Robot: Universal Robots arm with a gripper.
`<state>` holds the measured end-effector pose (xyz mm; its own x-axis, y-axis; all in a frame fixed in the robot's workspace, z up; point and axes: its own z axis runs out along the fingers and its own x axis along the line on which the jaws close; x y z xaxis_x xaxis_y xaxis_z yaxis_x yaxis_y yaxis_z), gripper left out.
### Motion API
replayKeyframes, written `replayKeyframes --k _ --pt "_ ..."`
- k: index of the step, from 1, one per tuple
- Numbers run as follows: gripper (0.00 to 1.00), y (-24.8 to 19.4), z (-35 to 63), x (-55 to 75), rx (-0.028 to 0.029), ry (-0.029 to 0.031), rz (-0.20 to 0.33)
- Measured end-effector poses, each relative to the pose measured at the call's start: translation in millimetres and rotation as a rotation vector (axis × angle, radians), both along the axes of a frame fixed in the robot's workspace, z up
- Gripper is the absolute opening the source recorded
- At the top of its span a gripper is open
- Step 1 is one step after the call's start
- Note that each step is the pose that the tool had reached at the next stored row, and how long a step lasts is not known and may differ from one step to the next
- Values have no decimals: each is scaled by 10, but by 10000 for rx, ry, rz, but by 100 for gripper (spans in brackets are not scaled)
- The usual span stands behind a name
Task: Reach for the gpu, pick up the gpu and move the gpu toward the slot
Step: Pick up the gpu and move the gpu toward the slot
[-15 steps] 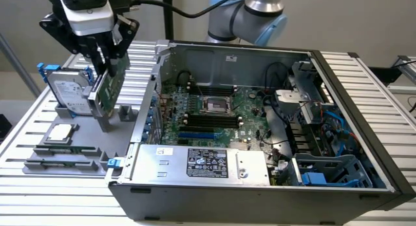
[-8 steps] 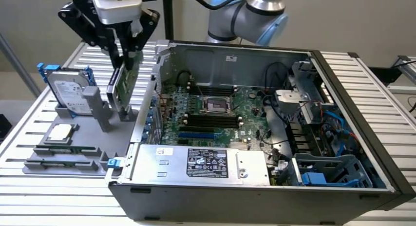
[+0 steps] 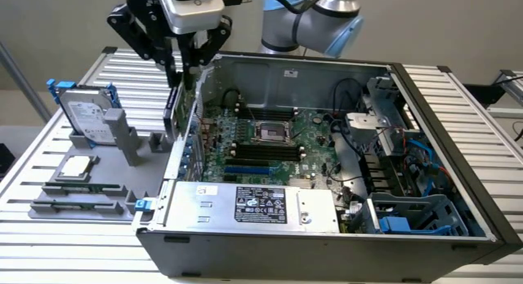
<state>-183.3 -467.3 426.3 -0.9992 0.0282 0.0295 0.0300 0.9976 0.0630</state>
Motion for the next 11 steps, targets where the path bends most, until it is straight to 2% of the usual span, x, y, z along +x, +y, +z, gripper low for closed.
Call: replayKeyframes --k 11 --pt "26 -13 -19 498 2 181 0"
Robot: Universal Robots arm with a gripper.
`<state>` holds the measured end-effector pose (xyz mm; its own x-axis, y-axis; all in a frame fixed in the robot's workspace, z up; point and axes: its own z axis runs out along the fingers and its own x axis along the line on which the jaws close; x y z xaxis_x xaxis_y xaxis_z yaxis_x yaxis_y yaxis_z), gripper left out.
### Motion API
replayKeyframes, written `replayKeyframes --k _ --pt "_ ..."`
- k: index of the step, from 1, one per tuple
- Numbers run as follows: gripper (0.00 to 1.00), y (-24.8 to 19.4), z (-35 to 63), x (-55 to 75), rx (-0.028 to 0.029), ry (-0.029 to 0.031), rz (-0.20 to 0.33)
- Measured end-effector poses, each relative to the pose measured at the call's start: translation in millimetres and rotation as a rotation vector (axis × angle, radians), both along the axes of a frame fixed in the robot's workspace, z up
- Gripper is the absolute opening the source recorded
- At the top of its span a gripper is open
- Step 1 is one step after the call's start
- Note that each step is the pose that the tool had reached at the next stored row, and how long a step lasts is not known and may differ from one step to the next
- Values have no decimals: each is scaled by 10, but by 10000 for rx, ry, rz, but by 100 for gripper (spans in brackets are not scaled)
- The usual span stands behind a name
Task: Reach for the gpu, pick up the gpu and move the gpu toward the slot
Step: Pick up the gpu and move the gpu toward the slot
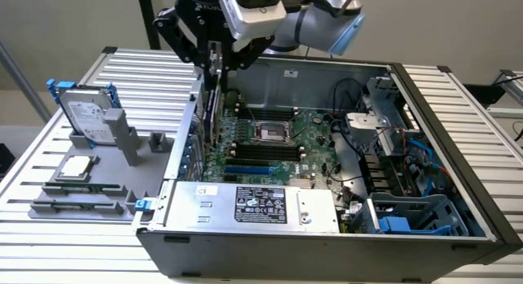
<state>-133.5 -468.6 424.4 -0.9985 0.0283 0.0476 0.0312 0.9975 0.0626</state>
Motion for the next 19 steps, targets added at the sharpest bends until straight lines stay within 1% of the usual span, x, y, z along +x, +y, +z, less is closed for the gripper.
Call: replayKeyframes --k 4,12,15,19 --pt "26 0 -32 184 1 20 0" --pt "26 13 -101 545 -1 22 0" --pt "26 28 -130 683 -7 21 0" --pt "26 66 -166 868 -22 22 0"
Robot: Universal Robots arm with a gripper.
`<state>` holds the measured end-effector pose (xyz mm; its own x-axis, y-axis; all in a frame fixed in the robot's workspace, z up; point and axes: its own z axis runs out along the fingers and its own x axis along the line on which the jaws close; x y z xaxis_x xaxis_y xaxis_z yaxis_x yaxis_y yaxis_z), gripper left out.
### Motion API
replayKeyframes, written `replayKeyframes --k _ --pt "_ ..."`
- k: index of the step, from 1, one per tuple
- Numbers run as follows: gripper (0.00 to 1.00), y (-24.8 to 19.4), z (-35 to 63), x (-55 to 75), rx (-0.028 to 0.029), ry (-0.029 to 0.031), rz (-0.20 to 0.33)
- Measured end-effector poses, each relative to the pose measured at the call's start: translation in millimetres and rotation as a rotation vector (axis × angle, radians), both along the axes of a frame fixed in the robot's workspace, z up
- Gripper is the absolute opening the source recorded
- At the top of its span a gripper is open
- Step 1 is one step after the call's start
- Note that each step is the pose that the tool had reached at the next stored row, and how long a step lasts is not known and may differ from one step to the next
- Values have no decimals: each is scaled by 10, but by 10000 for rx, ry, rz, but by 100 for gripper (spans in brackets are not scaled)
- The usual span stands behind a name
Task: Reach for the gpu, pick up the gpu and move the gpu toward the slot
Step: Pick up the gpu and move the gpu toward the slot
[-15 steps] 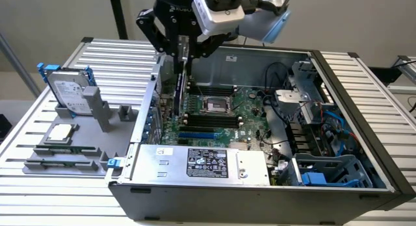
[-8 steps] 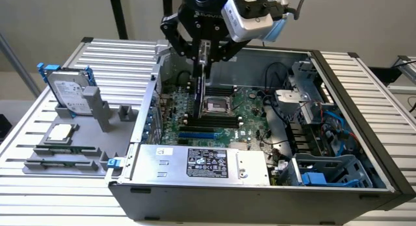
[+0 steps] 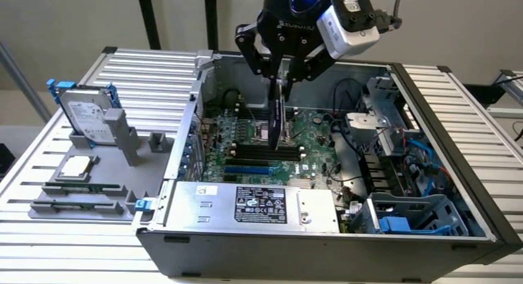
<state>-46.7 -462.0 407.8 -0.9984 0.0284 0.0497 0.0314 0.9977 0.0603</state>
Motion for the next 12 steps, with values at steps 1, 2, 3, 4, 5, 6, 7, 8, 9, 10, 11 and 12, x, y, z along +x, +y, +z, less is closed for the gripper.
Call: replayKeyframes --k 1,2,3,4,5,6,7,8,9,10,11,12 --pt "26 9 -7 42 -7 0 0" --pt "26 19 -11 83 -29 2 0" --pt "26 23 -12 104 -56 21 1" --pt "26 23 -12 106 -63 25 0" --pt "26 23 -12 106 -63 25 1" --pt "26 23 -12 106 -63 26 0" --pt "26 23 -12 106 -63 26 0" --pt "26 23 -12 106 -63 26 0" --pt "26 23 -12 106 -63 26 0" --pt "26 23 -12 106 -63 26 0" --pt "26 23 -12 106 -63 26 0" --pt "26 23 -12 106 -63 26 0"
